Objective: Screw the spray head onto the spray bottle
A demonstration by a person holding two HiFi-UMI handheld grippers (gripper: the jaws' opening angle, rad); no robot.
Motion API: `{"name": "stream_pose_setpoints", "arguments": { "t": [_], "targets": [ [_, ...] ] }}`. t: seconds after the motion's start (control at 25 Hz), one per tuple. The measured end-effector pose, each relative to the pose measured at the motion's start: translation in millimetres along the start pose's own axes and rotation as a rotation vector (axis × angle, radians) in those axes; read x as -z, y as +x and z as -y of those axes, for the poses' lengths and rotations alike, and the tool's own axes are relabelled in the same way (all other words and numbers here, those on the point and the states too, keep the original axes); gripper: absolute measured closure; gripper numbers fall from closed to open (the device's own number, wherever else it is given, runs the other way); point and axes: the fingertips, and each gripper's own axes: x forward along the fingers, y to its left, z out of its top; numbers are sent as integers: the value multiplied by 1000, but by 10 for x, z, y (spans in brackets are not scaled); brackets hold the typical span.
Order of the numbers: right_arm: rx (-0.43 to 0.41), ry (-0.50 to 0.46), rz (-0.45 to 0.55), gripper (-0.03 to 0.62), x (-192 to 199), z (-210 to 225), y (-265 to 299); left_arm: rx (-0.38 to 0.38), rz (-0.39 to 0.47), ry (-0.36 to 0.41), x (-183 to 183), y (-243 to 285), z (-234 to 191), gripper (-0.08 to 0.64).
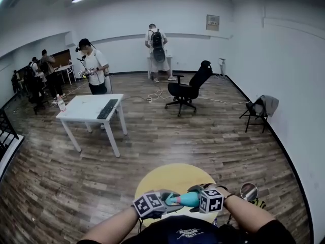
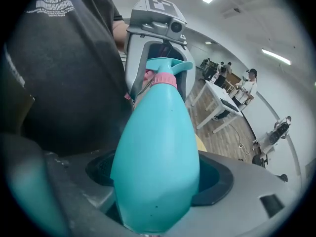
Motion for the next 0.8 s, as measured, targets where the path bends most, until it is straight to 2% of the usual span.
{"name": "stream_pose_setpoints", "arguments": {
  "t": [0.08,0.16,0.24,0.36,0.4,0.44,0.52,0.6,0.64,0.68,0.76,0.8],
  "targets": [
    [3,-3,7,167,-28,40,2,-10,0,0,-3,-23,-28,337],
    [13,1,20,169,-36,106,-2,-22,54,-58,-55,-52,-86,337],
    [9,45,62,169,-31,131,-12,-24,196,-190,-155,-172,-172,309],
    [-6,188,151,168,59,118,-46,-11,501,-478,-240,-611,-451,228],
    [-5,231,172,167,118,120,-65,-15,580,-553,-227,-769,-565,217],
    [0,259,179,167,184,126,-83,-22,631,-607,-204,-899,-661,194],
    [13,265,160,166,295,138,-94,-31,659,-649,-161,-1016,-758,160],
    [20,222,132,166,277,147,-79,-10,612,-616,-176,-914,-686,152],
    [21,188,123,166,204,153,-73,10,557,-569,-202,-780,-591,152],
    [23,146,110,166,110,159,-66,29,482,-500,-224,-603,-475,152],
    [31,52,57,166,-23,175,-35,33,304,-315,-224,-241,-263,165],
    [38,12,18,167,-22,185,-9,4,222,-218,-198,-117,-208,286]
  ]
}}
